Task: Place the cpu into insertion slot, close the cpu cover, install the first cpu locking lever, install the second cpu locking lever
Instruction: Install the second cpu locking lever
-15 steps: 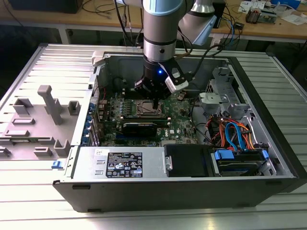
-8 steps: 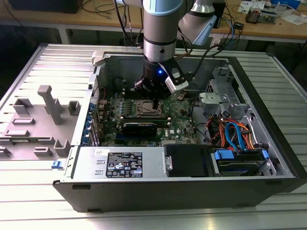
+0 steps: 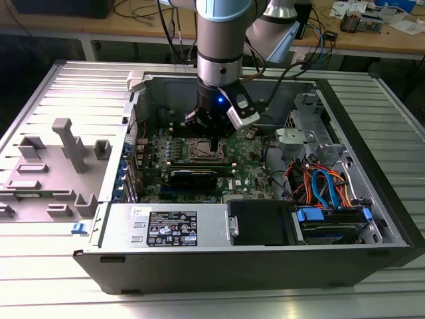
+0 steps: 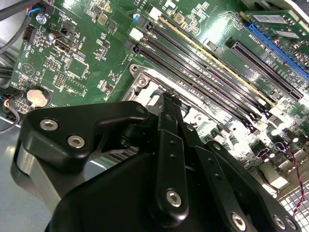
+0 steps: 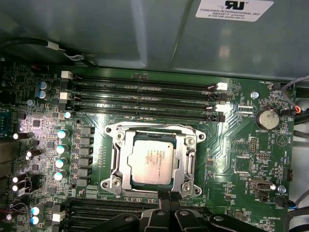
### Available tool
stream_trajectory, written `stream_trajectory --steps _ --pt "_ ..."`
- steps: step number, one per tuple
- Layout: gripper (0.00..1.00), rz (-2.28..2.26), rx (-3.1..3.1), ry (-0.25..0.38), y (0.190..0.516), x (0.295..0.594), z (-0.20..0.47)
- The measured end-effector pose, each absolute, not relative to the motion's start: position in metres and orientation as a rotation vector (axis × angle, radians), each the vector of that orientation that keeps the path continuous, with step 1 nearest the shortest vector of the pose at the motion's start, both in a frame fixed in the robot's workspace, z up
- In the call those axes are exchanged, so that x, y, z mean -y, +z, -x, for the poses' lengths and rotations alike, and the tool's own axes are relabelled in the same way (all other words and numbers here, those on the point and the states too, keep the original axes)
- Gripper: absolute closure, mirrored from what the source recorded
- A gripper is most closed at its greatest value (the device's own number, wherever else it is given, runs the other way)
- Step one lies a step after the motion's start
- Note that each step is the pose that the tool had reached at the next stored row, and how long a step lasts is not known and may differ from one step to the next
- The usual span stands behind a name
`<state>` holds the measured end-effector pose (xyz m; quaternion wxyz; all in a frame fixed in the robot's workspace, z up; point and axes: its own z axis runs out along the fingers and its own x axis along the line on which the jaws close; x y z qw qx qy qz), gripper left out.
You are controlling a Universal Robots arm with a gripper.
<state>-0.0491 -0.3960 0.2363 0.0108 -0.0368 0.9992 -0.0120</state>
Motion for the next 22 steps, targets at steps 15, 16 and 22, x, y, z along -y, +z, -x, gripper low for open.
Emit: stream_trajectory --steps 15,16,22 --pt "0.89 0.115 -3.118 -0.038 0.2363 0.4009 0.0497" --pt "0.89 0.115 -3.118 -0.037 0.2362 0.4010 0.0500" --pt "0.89 0.115 -3.118 -0.038 0.2363 0.4016 0.0517"
